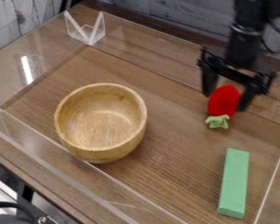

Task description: Move the red fruit to the left side of the table

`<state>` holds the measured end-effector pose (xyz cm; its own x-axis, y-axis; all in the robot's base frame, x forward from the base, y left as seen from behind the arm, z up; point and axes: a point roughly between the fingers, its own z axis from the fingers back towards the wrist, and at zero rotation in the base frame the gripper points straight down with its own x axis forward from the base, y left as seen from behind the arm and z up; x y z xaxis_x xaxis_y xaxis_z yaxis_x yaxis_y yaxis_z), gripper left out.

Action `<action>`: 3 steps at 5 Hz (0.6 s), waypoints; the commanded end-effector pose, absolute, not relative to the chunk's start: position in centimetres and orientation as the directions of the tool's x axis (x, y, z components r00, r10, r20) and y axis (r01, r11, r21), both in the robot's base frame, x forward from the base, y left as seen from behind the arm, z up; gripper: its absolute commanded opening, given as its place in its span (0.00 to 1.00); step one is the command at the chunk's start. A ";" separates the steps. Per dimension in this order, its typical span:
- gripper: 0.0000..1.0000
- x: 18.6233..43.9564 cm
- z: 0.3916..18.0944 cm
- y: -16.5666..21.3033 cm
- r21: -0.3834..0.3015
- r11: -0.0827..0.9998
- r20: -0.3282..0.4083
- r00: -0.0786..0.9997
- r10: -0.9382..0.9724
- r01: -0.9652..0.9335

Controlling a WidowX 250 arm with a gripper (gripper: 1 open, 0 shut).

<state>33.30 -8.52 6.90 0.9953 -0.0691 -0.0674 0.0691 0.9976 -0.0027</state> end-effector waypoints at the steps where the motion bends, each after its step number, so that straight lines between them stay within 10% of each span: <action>1: 1.00 35.5 8.2 -9.1 0.002 0.997 0.033 0.997 -0.073 0.073; 3: 1.00 36.8 7.4 -9.0 0.019 0.999 0.064 0.997 0.037 -0.039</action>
